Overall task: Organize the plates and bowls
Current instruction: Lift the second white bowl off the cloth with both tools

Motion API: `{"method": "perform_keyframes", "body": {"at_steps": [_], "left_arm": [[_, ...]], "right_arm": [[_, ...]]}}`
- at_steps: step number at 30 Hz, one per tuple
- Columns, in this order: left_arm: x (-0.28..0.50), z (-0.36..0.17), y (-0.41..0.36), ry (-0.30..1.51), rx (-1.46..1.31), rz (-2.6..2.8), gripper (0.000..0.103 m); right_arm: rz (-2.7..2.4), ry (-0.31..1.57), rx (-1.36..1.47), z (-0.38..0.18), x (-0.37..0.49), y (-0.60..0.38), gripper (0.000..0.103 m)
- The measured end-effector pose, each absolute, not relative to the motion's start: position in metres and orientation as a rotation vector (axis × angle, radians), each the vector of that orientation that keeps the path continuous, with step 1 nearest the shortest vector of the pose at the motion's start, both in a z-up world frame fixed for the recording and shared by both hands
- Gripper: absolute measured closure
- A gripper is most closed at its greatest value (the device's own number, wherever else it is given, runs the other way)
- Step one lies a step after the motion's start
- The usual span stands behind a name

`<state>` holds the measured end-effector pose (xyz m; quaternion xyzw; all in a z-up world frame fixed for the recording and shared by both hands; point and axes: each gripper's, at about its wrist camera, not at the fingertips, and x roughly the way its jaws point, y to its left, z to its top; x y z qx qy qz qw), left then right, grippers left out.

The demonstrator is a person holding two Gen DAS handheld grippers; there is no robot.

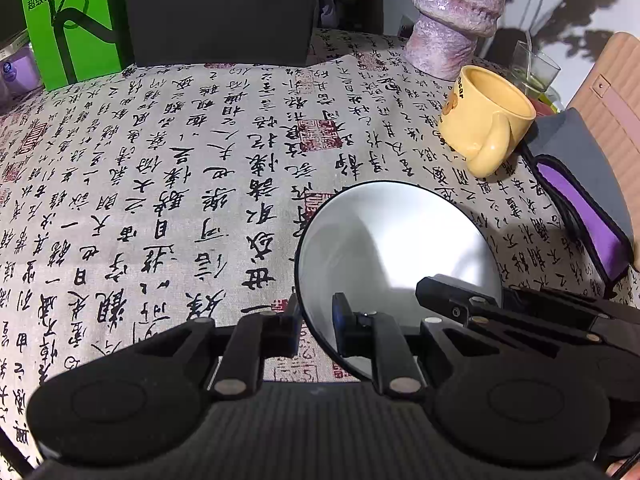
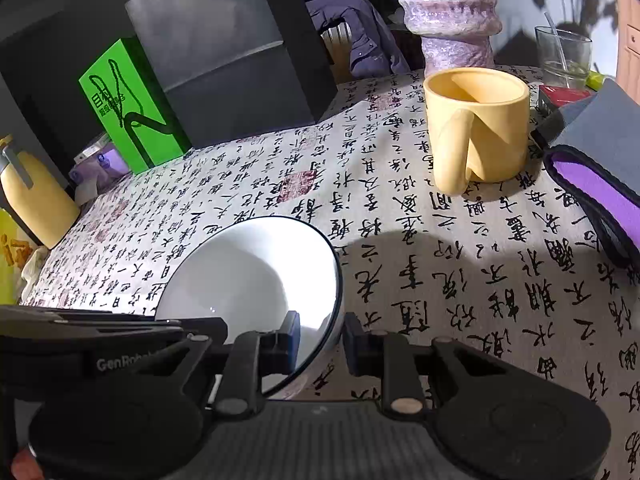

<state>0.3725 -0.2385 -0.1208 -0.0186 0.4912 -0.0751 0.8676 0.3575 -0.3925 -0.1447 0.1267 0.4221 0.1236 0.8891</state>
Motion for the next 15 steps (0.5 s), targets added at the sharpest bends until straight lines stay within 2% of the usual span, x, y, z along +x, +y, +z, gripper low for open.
{"method": "perform_keyframes", "body": {"at_steps": [15], "left_arm": [[0.3644, -0.1177, -0.2438, 1.000, 0.015, -0.156, 0.087]], "right_arm": [[0.248, 0.869, 0.255, -0.1444, 0.3537, -0.3914, 0.084]]}}
